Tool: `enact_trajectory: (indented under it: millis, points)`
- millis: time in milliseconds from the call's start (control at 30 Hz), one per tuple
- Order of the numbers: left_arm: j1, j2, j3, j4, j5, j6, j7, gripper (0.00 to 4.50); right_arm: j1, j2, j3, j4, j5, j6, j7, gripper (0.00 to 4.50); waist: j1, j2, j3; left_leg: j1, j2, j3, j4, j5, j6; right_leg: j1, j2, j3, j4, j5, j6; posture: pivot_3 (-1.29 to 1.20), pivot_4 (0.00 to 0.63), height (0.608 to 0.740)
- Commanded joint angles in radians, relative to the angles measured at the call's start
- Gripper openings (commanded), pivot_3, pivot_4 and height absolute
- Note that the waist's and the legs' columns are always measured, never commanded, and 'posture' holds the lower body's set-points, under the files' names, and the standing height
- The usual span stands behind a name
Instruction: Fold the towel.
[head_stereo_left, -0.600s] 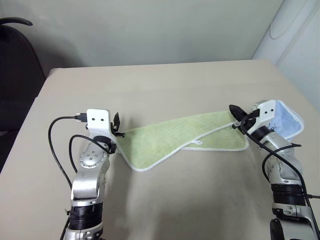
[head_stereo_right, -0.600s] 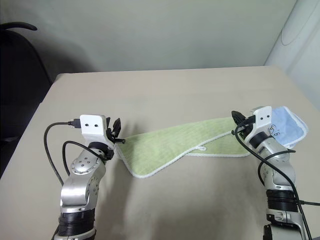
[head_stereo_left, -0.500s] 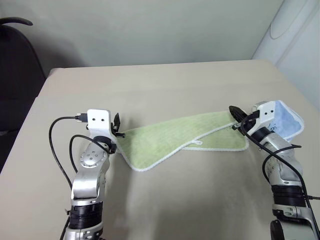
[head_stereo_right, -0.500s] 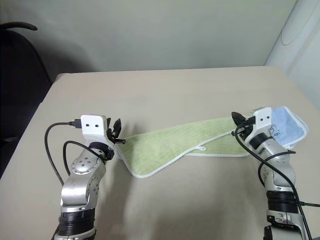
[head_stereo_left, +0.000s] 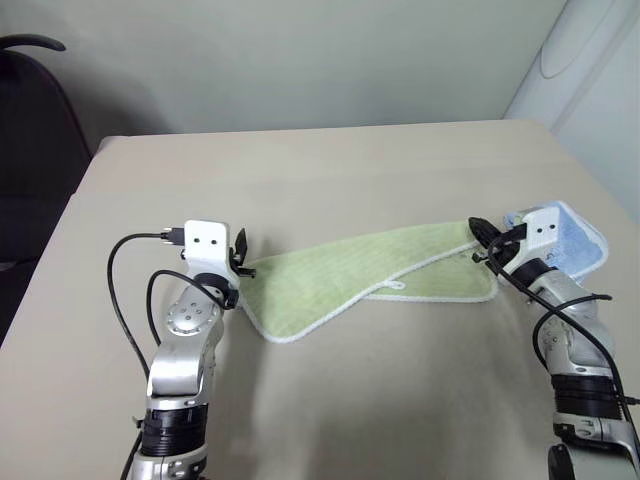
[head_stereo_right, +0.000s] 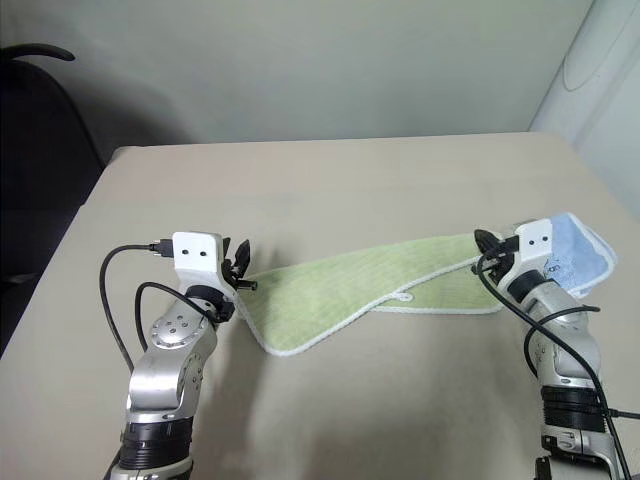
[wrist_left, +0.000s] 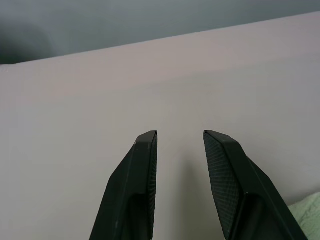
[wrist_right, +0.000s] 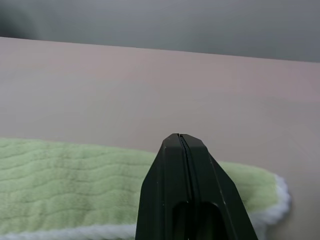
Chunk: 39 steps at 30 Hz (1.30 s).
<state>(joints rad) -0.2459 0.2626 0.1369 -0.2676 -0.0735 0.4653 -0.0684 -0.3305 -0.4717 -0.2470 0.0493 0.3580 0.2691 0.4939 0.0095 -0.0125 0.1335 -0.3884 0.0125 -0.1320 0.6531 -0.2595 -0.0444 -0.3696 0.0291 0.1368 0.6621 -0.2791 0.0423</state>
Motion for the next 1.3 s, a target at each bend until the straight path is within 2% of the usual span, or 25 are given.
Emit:
enact_trajectory:
  millis: [33, 333, 767, 900, 1200, 1300]
  points:
    - [-0.033, 0.017, -0.015, 0.01, 0.023, -0.052, -0.015, 1.62, -0.011, -0.009, -0.054, 0.006, 0.012, 0.005, -0.036, 0.02, 0.0, 0.0, 0.0, 0.0, 0.0, 0.0, 0.0, 0.0, 0.0, 0.0, 0.0, 0.0, 0.0, 0.0, 0.0, 0.0, 0.15, 0.74]
    - [-0.012, 0.022, -0.044, 0.015, 0.048, -0.077, -0.035, 1.62, -0.06, -0.003, -0.082, 0.104, 0.01, 0.023, -0.092, 0.02, -0.001, 0.0, 0.0, 0.0, 0.0, 0.0, 0.0, 0.0, 0.0, 0.0, 0.0, 0.001, 0.0, 0.0, 0.0, 0.0, 0.15, 0.74]
    - [-0.068, -0.006, -0.095, 0.099, 0.056, -0.116, -0.049, 1.62, -0.073, 0.004, -0.108, 0.104, 0.045, 0.073, -0.145, 0.02, 0.0, 0.0, 0.0, 0.0, 0.0, 0.0, 0.0, 0.0, 0.001, 0.0, 0.0, 0.0, 0.0, 0.0, 0.0, 0.0, 0.15, 0.74]
    - [-0.078, -0.015, -0.106, 0.122, 0.066, -0.134, -0.052, 1.62, -0.101, 0.011, -0.125, 0.134, 0.087, 0.148, -0.147, 1.25, 0.0, 0.0, 0.0, 0.0, 0.0, 0.0, 0.0, 0.0, 0.001, 0.0, 0.0, 0.0, 0.0, 0.0, 0.0, 0.0, 0.15, 0.74]
    - [-0.054, -0.022, -0.103, 0.109, 0.071, -0.145, -0.047, 1.62, -0.202, 0.023, -0.189, 0.291, 0.146, 0.251, -0.18, 4.38, 0.0, 0.0, 0.0, 0.0, 0.0, 0.0, 0.0, 0.0, 0.001, -0.001, 0.0, 0.001, 0.0, 0.0, 0.0, 0.0, 0.15, 0.74]
    - [-0.041, -0.024, -0.103, 0.092, 0.074, -0.14, -0.042, 1.62, -0.244, 0.029, -0.213, 0.381, 0.17, 0.273, -0.173, 4.38, 0.0, 0.0, 0.0, 0.0, 0.0, 0.0, 0.0, 0.0, 0.001, -0.001, 0.0, 0.001, 0.0, 0.0, 0.0, 0.0, 0.15, 0.74]
